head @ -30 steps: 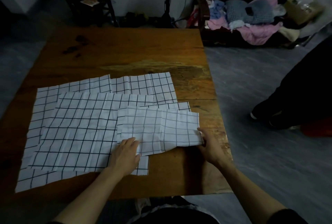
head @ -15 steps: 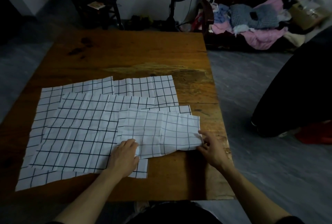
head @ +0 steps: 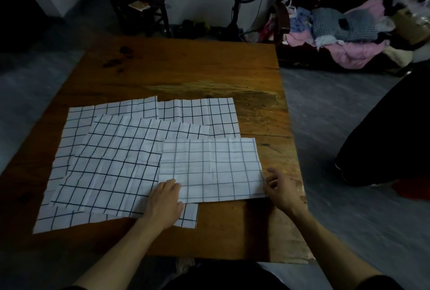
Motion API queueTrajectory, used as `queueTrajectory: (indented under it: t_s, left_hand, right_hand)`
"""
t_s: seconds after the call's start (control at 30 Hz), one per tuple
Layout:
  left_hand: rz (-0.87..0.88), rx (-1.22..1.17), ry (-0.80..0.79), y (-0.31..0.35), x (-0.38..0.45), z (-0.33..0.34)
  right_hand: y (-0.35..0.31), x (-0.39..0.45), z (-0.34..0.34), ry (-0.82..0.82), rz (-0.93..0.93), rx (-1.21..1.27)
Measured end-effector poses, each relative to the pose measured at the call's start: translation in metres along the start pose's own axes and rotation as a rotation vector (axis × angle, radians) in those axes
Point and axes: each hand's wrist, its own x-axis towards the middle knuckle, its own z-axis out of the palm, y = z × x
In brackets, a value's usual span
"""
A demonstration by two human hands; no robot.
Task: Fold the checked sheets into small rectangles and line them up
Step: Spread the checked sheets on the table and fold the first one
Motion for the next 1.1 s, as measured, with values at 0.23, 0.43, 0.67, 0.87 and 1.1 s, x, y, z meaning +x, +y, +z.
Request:
queueTrajectory:
  t_s: [0.23, 0.43, 0.67, 0.87, 1.1]
  left_hand:
    - [0.046, -0.003, 0.068, 0.01, -0.002, -0.001]
    - [0.139, -0.022, 0.005, 0.027, 0.008, 0.003]
    - [0.081, 0.038, -0.043, 0.024, 0.022, 0.008]
    - [-0.076, 0.006, -0.035, -0.008, 0.014, 0.014]
    - [-0.147, -0.022, 0.014, -0.008, 0.021, 0.006]
  right_hand:
    - [-0.006, 0.001, 0.028, 0.002, -0.264, -0.333]
    - [-0.021, 0.006, 0.076, -0.013, -0.465, -0.52]
    - [-0.038, 0.012, 0.109, -0.151, -0.503, -0.642]
    - [-0.01, 0.024, 0.083, -0.195, -0.344, -0.685]
    - [-0.015, 0.03, 0.063, -0.121, -0.292, -0.68]
